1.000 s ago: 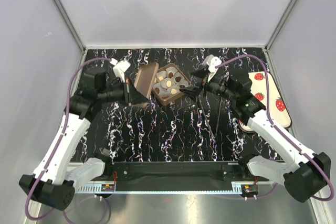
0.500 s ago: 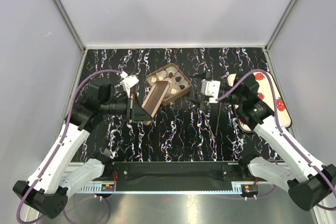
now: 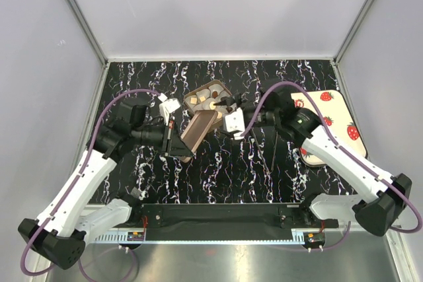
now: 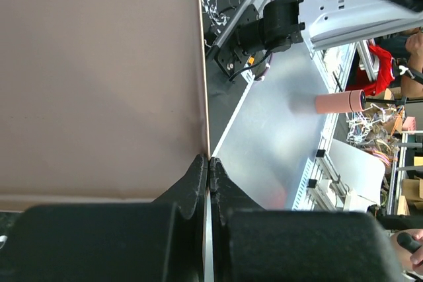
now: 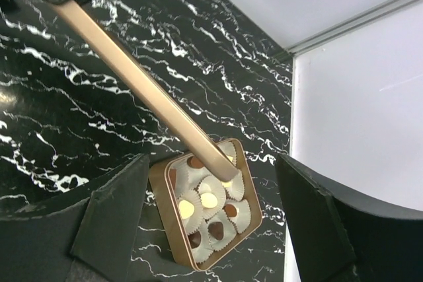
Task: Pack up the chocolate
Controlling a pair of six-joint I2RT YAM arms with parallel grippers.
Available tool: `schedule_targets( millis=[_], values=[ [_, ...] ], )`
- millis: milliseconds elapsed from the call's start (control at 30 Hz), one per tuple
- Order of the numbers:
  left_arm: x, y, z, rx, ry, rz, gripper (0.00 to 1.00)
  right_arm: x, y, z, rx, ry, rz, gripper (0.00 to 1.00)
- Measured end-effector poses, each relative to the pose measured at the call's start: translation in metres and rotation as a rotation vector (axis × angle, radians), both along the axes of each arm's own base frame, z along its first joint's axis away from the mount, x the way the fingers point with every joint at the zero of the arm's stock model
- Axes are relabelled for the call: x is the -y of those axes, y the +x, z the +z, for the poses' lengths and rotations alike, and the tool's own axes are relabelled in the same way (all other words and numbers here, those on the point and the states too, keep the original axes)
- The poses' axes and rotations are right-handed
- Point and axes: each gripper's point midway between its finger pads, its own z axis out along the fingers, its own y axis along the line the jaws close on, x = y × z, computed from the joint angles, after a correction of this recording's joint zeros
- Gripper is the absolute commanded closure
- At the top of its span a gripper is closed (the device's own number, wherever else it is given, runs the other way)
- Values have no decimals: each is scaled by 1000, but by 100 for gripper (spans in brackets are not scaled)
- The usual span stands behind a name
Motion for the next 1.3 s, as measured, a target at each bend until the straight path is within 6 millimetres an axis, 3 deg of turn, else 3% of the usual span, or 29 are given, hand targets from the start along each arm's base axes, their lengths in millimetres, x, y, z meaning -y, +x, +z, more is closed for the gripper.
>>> schedule_targets(
  millis=[300, 467, 700, 800, 867, 900, 1000, 1033, 1100, 1167, 1200, 1233, 1300],
  values=[
    [2, 0, -1, -6, 13, -17, 100, -24, -6, -27, 47, -110, 44, 16],
    [3, 3, -4, -19, 24, -21, 100, -36, -9, -53, 65, -207, 63, 23],
    [5, 7, -2, -33, 40, -21, 100, -37, -2, -65, 123, -275, 41, 49],
    [5, 9, -1, -42, 50, -19, 100, -35, 2, -65, 147, -284, 27, 76],
    [5, 16, 5, -19, 55, -2, 100, -29, 0, -78, 138, -329, 31, 95],
    [4, 21, 9, -1, 59, 14, 100, -27, -2, -85, 123, -344, 29, 99],
    [1, 28, 12, 7, 97, 45, 100, -30, 4, -82, 133, -321, 9, 100],
    [0, 31, 14, 9, 110, 57, 97, -31, 6, -80, 136, -314, -1, 100],
    [-1, 42, 23, 11, 143, 104, 70, -32, 11, -76, 141, -296, -28, 100],
    [-1, 54, 32, 36, 153, 147, 67, -35, 14, -72, 141, -276, -39, 100],
    [0, 65, 42, 64, 157, 179, 50, -37, 12, -72, 131, -270, -39, 100],
    [0, 76, 52, 100, 161, 214, 40, -38, 11, -73, 121, -266, -39, 100],
    [-4, 97, 73, 159, 166, 310, 27, -40, 11, -73, 100, -256, -47, 100]
  ],
)
